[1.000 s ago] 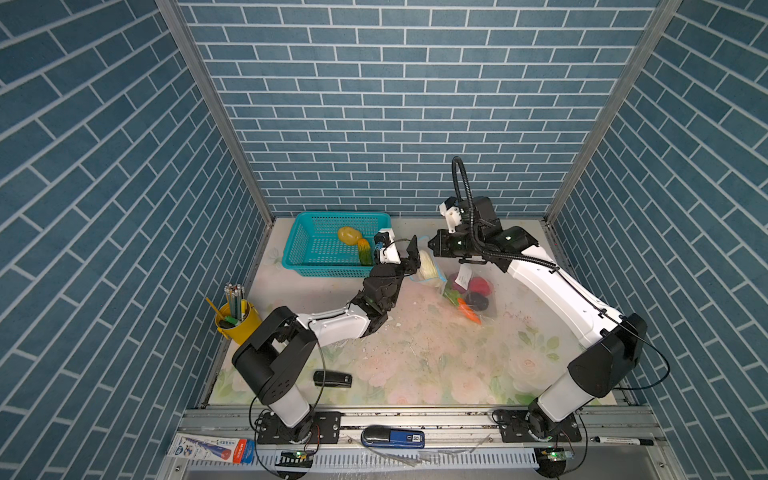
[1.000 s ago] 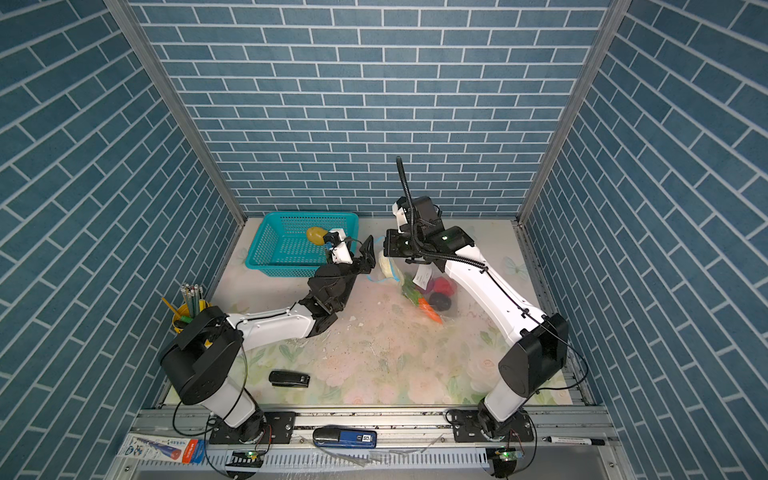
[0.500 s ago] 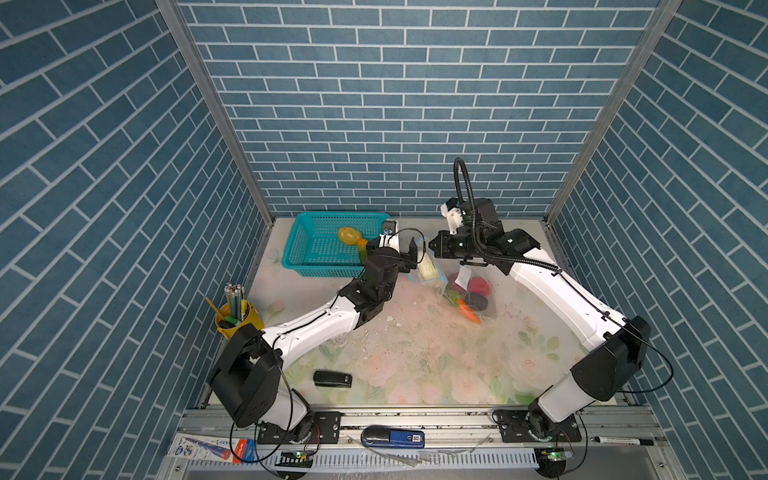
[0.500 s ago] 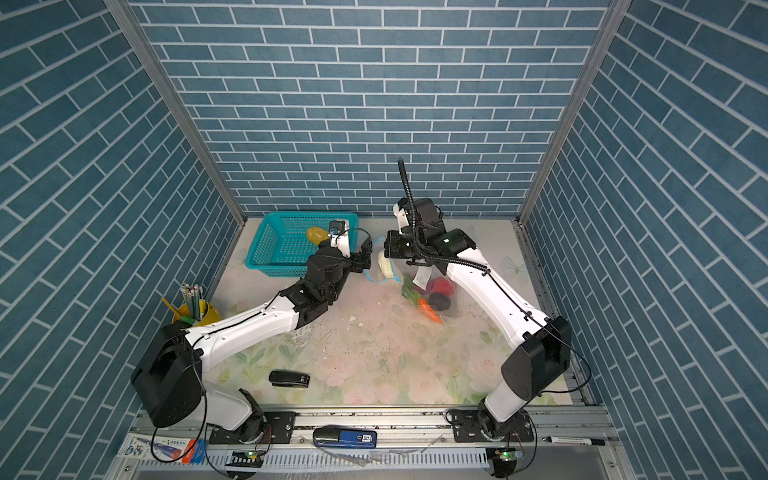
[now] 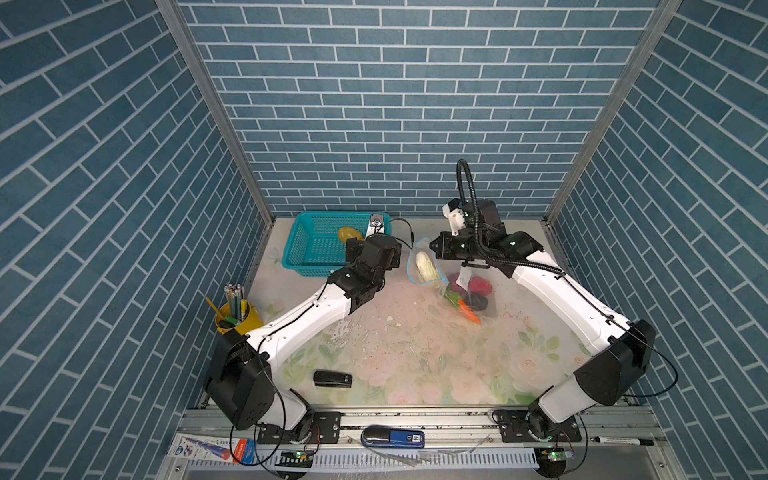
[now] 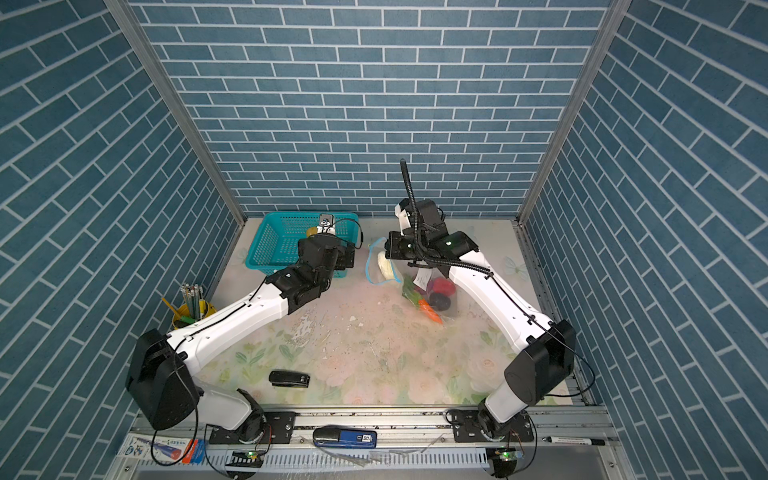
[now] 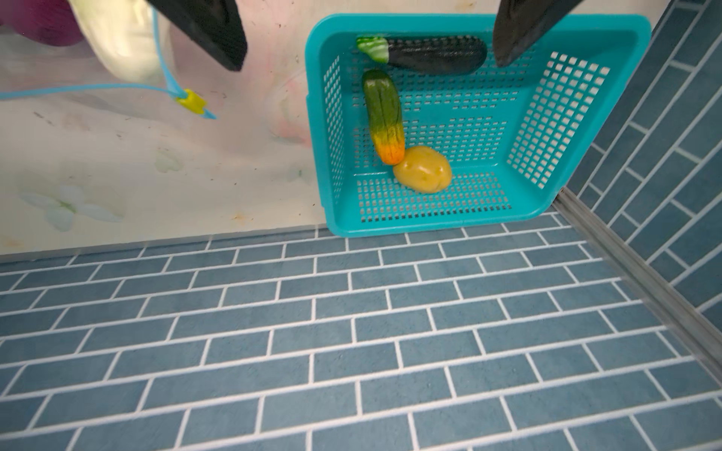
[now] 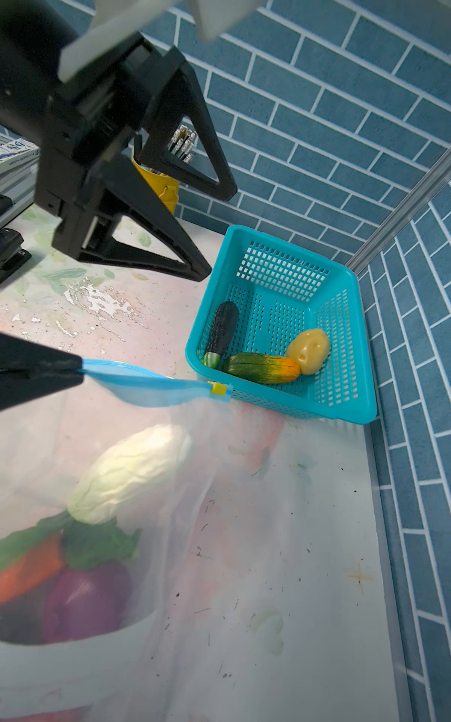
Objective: Place the food in the zip-top bag and seal the zipper
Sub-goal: 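Withdraw the left gripper back over the teal basket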
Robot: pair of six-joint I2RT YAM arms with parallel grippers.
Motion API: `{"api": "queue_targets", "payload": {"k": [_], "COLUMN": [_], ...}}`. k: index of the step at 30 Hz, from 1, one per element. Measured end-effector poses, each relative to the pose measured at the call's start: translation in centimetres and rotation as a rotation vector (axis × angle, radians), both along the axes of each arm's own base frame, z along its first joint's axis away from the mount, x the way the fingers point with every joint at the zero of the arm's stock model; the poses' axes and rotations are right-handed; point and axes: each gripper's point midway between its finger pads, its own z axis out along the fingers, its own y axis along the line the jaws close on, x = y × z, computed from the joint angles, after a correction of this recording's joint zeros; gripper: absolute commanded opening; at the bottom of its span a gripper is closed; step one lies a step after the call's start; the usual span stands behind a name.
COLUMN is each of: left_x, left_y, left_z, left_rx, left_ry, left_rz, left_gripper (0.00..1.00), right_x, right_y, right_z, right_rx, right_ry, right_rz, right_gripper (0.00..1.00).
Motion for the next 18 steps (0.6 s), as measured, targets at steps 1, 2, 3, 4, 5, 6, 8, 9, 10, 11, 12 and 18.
{"api": "queue_targets", "payload": {"k": [1,2,3,4,5,6,8,9,10,11,12,18], "left_x": [0.2,0.4,0.7,0.9,1.1,1.3,1.7,1.9,2.2,2.5,2.9,5.3], "left_y": [0.6,1.2,1.9,2.7,3.2,3.9,4.9,5.1,5.3,5.4,5.6,6.7], "left_z": [-0.2,-0.4,-0.6,-0.8,-1.0,-1.2,-1.5,-1.6,-1.8,-1.9,-2.0,-2.9], "left_rx": [-0.017,-0.031,-0.050,-0.070,-0.084,-0.103,-0.132,-0.147,-0.158,-0.174,-0.192,-0.287], "left_ry": [0.010,0.018,0.026,0.034,0.041,0.046,0.059,0.064,0.071,0.077,0.084,0.127], "left_rz": [0.017,0.034,0.052,0.074,0.090,0.116,0.159,0.180,0.198,0.221,0.249,0.405], "left_gripper": [0.99,0.99,0.99,0.99,0.99,0.99,0.99,1.00,0.99,0.99,0.99,0.95], "right_x": [0.0,0.0,0.0,0.0,0.0,0.0,0.1,0.1,0.1,0.1,0.1,0.1], "right_y": [0.0,0.0,0.0,0.0,0.0,0.0,0.1,0.1,0.1,0.1,0.1,0.1], "right_z": [0.0,0.0,0.1,0.1,0.1,0.1,0.0,0.0,0.0,-0.1,-0.1,0.0], "right_rx": [0.000,0.001,0.002,0.002,0.002,0.002,0.003,0.003,0.003,0.003,0.003,0.004], "right_ry": [-0.001,-0.002,-0.003,-0.003,-0.003,-0.003,-0.003,-0.003,-0.003,-0.003,-0.003,-0.004], "right_rz": [0.000,0.000,0.000,0.000,0.000,0.000,0.000,0.000,0.000,0.000,0.000,0.000], "right_gripper": [0.00,0.00,0.00,0.00,0.00,0.00,0.00,0.00,0.00,0.00,0.00,0.00]}}
